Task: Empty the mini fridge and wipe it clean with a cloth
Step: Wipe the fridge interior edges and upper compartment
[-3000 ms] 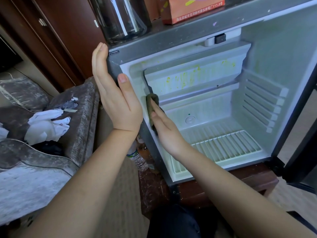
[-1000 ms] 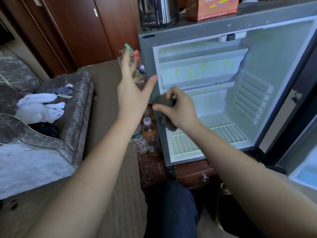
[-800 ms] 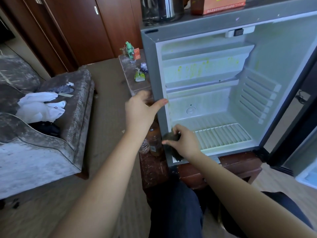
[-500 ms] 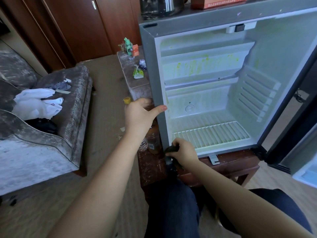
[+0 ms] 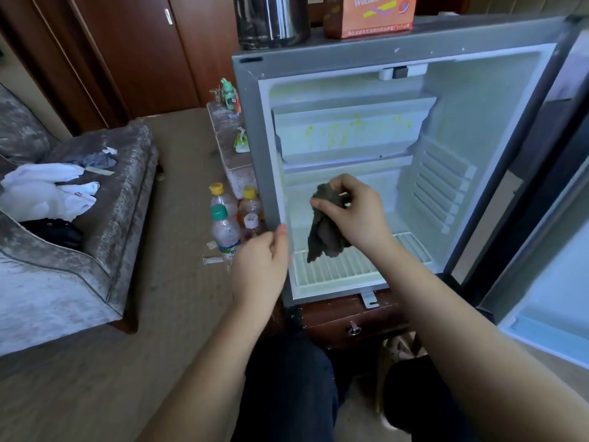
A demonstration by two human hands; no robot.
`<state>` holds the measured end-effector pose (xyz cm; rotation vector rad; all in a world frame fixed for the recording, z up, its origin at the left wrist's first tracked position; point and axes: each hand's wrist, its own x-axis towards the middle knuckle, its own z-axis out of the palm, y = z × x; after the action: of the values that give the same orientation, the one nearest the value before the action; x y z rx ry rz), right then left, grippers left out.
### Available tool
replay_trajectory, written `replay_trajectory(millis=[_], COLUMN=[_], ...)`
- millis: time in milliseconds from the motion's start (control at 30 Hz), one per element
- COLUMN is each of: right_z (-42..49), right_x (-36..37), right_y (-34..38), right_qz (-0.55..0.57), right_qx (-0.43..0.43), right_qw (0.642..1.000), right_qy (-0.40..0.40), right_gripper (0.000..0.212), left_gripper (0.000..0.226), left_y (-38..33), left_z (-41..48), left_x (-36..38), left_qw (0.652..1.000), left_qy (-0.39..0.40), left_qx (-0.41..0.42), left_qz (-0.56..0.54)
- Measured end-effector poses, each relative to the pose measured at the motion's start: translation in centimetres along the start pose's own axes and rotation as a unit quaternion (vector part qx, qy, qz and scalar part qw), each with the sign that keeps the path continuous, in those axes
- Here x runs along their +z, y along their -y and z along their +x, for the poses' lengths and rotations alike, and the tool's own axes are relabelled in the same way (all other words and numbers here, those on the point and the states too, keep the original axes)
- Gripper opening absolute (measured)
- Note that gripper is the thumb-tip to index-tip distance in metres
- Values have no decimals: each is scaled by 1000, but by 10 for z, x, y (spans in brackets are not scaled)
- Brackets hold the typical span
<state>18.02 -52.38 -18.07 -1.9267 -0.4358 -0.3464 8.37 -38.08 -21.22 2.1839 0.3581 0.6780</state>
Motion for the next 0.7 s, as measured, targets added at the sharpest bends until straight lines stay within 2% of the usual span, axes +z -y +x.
replay_trajectory(millis=[67, 167, 267, 333, 400, 500, 567, 633, 667, 700], right_z=[-9, -18, -13, -4, 8, 26, 33, 35, 34, 32], right_x=[-14, -33, -51, -63, -74, -86, -90, -90, -88, -87], right_y=[-21, -45, -65, -76, -85, -96, -104, -112, -116, -120], right_qz=[11, 33, 47, 69, 101, 175, 210, 248, 254, 238], right_qx=[23, 53, 57, 66, 73, 88, 108, 125, 129, 127], right_qw=[1000, 998, 996, 993, 988, 971, 961, 953, 953, 958], right_qy=[-3, -13, -46, -64, -86, -135, -145, -121, -107, -99], right_gripper=[20, 15, 9, 5, 8, 9, 4, 5, 7, 9], left_gripper=[59, 18, 39, 38, 27, 7, 20, 49, 55, 50], left_y=[-2, -14, -19, -23, -25, -24, -26, -32, -32, -30], left_z=[-12, -14, -2, 6, 14, 34, 48, 55, 57, 58], left_x=[26, 72, 122, 153, 181, 213, 225, 231, 233, 236], left_qw=[997, 990, 971, 954, 950, 960, 955, 936, 929, 930], left_qy=[61, 103, 185, 238, 241, 199, 198, 246, 268, 274], left_qx=[57, 83, 21, 13, 26, 29, 23, 11, 8, 13], left_qz=[9, -44, -151, -183, -195, -195, -218, -252, -255, -244])
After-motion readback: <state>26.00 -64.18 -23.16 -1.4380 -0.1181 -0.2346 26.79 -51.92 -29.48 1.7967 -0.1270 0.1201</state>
